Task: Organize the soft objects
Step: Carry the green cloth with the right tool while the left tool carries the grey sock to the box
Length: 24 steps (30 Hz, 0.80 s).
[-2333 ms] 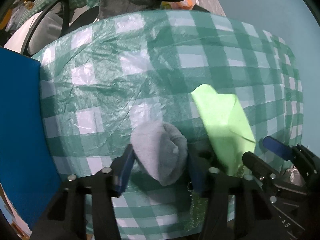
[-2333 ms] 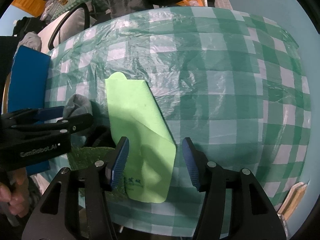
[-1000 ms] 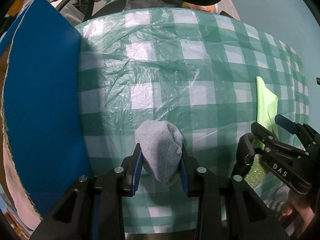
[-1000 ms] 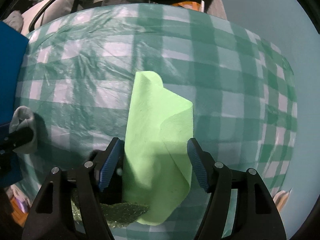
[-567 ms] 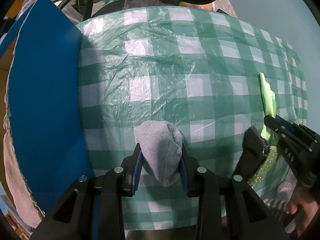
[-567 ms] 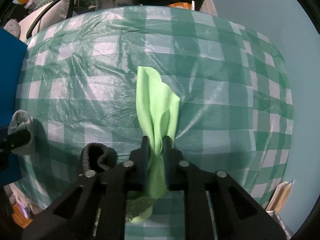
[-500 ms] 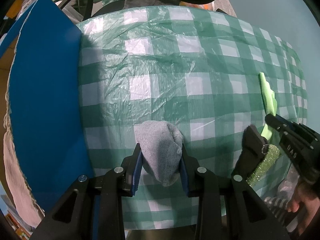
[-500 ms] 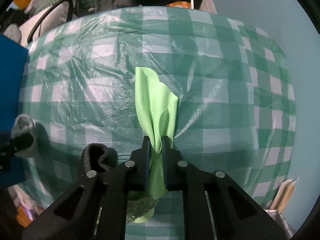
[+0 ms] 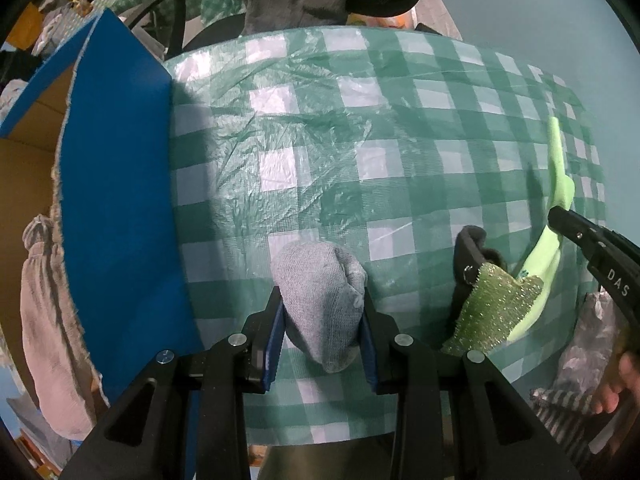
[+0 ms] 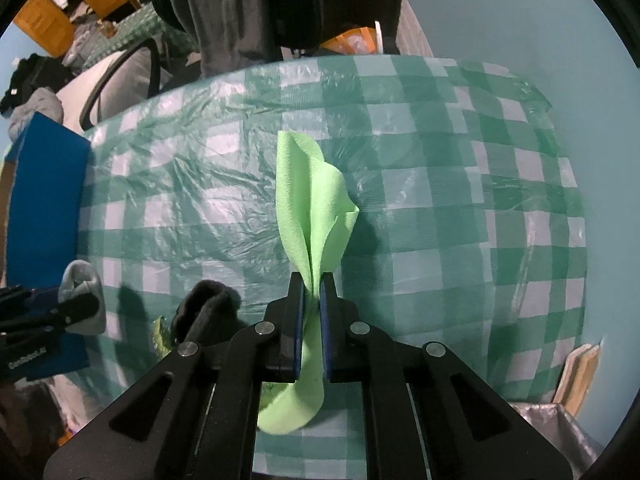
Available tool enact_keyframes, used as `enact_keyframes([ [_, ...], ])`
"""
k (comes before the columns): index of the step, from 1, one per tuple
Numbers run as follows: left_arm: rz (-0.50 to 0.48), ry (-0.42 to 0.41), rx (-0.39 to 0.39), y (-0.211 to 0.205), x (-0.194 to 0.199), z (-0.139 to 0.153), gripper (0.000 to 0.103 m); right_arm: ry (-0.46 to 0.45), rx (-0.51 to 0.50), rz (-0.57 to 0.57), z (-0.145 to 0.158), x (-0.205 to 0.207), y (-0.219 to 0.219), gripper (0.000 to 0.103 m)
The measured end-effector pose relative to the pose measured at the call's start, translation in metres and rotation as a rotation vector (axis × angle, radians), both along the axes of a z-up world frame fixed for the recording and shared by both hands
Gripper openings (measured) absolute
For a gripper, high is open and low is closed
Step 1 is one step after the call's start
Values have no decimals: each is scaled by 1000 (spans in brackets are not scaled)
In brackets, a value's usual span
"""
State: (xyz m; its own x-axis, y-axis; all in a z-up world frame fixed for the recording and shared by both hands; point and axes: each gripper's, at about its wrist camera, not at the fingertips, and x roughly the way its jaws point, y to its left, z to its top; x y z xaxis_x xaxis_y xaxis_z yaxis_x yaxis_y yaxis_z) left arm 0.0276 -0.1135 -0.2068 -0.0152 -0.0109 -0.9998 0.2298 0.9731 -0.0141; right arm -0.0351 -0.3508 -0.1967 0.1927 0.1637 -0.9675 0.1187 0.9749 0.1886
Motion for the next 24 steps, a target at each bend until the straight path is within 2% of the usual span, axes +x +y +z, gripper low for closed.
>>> enact_keyframes([
  [3,-6,-17,-2,-1,-1,8,34,-23,2,-8,17,-1,3,7],
  [10,-2,-51,-9,0,-5,24,34,-67,10,-22,37,13,10,7],
  [24,-8,-137,-9,7,-9,67,34,-136,5,-9,79,10,15,7],
])
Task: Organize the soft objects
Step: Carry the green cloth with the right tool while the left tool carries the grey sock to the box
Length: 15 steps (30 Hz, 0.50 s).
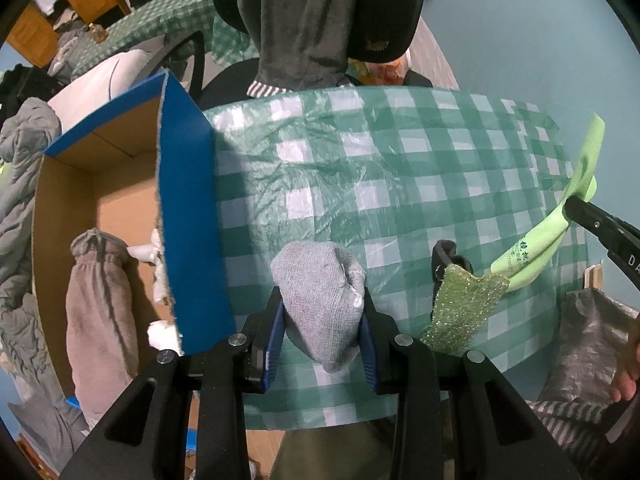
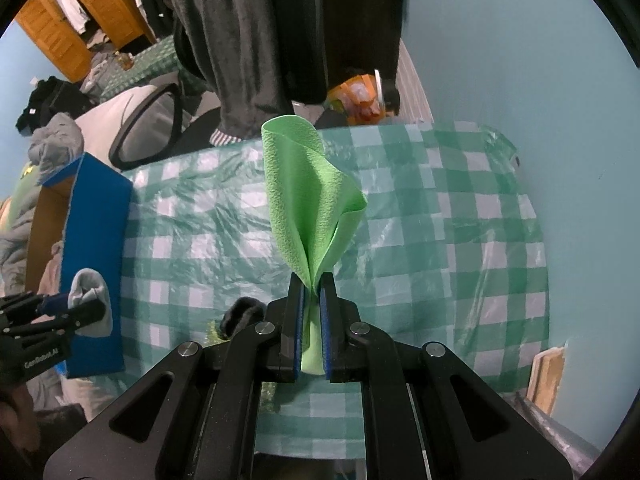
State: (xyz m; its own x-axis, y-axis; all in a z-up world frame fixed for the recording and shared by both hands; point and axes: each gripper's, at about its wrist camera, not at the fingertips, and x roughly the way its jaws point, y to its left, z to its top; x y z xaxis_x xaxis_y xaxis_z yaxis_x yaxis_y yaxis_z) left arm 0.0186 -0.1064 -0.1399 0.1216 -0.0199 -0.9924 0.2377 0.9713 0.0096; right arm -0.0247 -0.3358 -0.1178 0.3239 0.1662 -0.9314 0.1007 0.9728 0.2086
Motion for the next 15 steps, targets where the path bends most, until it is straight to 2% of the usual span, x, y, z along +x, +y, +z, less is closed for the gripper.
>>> enact_keyframes([
  [15,1,-56,-4,16,-2,28,34,-77,8,51,39,5,34,7],
])
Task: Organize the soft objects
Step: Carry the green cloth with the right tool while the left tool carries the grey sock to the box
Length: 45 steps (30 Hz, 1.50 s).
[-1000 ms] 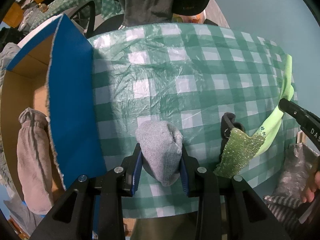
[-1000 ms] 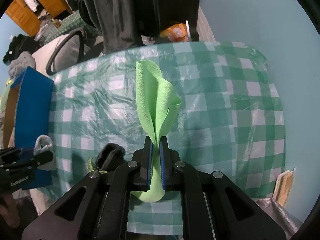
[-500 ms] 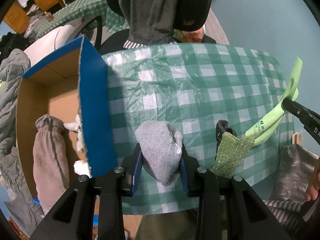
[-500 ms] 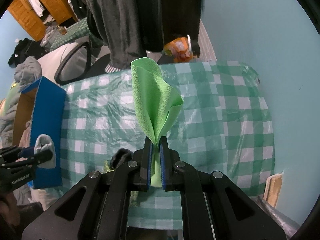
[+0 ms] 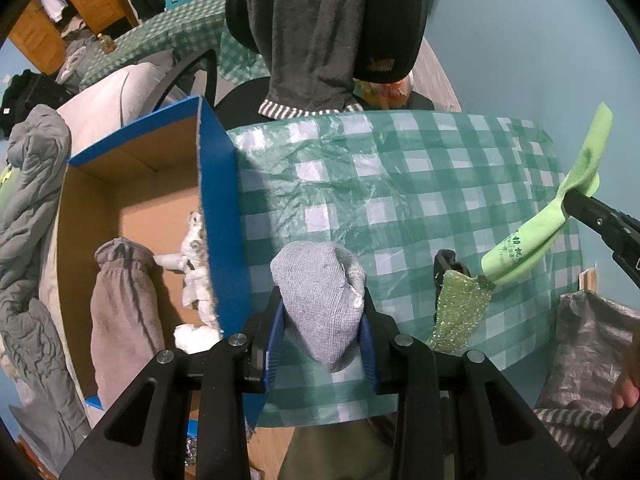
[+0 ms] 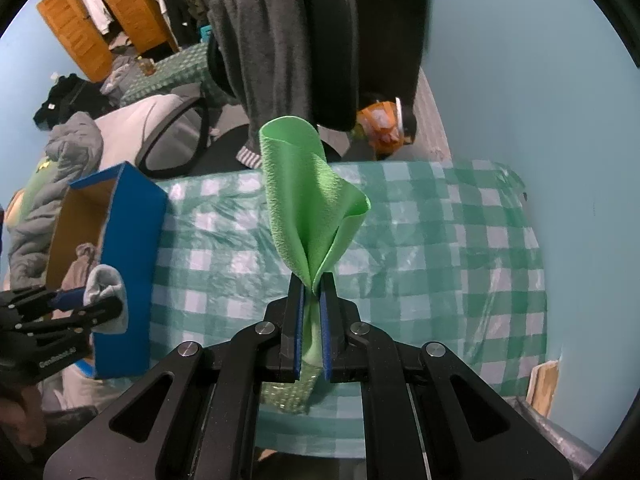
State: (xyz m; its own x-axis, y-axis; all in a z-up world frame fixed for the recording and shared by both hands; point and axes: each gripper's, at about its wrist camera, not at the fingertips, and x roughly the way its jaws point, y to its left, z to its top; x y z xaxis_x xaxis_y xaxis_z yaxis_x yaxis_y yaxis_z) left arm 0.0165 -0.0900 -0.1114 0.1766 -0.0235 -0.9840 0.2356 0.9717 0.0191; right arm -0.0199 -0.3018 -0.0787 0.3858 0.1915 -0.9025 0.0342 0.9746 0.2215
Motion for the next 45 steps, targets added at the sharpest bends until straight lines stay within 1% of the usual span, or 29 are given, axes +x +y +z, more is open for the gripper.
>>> enact_keyframes([
  [7,21,-29,-4,16,1,14,34,-22,12,38,10,5,21,7],
  [16,55,-49,-8,37,2,25,34,-57,22,95,25,13,50,7],
  [26,103,-68,-6,66,3,35,34,-80,40,162,35,22,81,7],
  [45,214,-79,15,133,3,39,34,-112,87,309,52,42,166,7],
])
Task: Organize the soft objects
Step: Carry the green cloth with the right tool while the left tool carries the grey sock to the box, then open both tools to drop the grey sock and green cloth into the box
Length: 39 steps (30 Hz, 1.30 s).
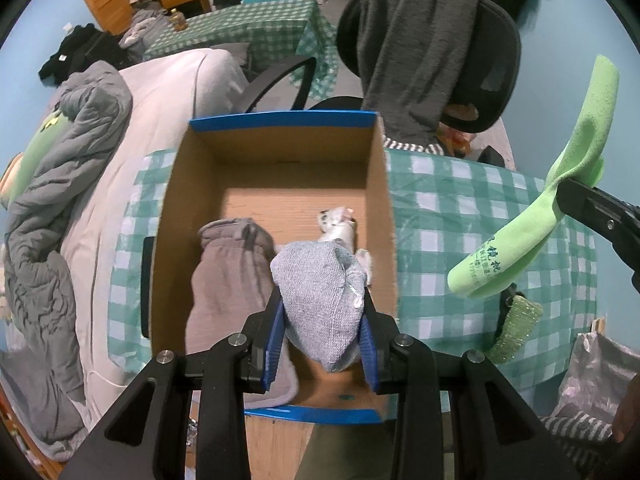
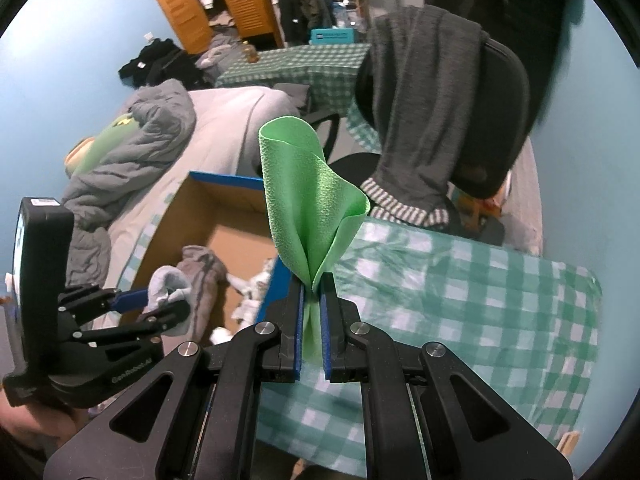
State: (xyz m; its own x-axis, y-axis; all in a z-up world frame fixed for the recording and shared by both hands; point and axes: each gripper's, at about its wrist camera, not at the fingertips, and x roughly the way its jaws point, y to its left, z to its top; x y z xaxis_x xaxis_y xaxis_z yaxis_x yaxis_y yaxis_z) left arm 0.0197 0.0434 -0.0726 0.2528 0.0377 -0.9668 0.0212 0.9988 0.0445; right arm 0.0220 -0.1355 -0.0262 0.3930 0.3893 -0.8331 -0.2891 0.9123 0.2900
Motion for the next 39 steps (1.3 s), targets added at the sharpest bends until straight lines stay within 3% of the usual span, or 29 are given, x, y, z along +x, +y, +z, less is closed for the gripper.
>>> enact_keyframes([
  [15,81,-5,5,57,2,-1,34,1,15,113,-2,8,70,7],
  [29,112,20,-4,90,12,-14,34,58,10,165,-24,21,117,7],
  [34,102,33,4,93,18,-21,44,112,8,174,-34,26,126,8],
  [36,95,42,7,93,20,-23,49,127,10,171,-36,28,126,16],
  [37,94,43,8,93,20,-23,52,129,11,170,-36,28,126,27],
  [39,93,41,14,94,20,-23,59,127,4,162,-36,27,126,38],
])
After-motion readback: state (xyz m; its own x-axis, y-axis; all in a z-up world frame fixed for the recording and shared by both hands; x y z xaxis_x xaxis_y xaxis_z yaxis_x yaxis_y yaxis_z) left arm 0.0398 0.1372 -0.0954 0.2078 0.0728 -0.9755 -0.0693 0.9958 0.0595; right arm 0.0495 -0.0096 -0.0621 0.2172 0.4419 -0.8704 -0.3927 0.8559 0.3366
